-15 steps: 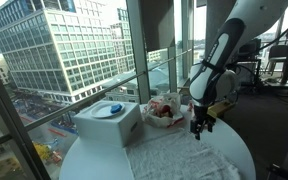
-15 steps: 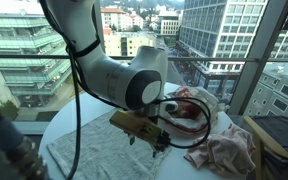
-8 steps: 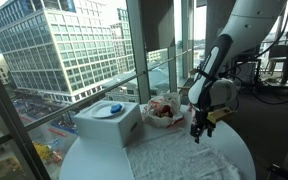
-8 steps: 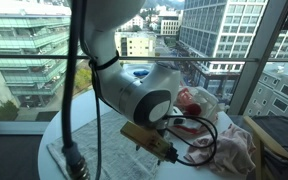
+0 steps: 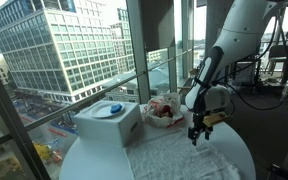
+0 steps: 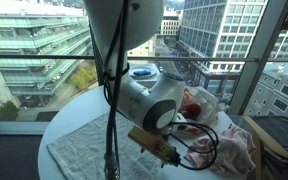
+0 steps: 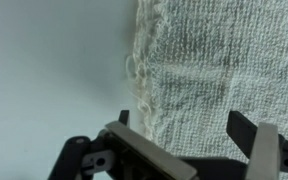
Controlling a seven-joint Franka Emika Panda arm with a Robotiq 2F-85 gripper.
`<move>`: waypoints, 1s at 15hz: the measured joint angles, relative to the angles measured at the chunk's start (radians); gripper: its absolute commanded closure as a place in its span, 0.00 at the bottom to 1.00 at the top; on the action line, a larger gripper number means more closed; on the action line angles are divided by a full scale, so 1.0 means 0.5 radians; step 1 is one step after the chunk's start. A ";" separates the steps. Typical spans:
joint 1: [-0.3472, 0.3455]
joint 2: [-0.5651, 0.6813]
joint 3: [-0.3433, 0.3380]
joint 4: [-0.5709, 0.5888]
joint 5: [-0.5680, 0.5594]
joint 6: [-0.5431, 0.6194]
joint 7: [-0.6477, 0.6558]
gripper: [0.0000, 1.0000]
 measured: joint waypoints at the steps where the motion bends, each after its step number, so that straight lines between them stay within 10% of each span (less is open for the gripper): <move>1: 0.000 0.020 0.000 0.016 0.000 0.000 0.012 0.00; 4: -0.001 0.072 -0.002 0.054 0.000 -0.001 0.046 0.03; 5: -0.002 0.085 -0.002 0.064 0.000 -0.001 0.057 0.27; 15: -0.046 0.077 -0.006 0.084 0.008 -0.006 0.079 0.91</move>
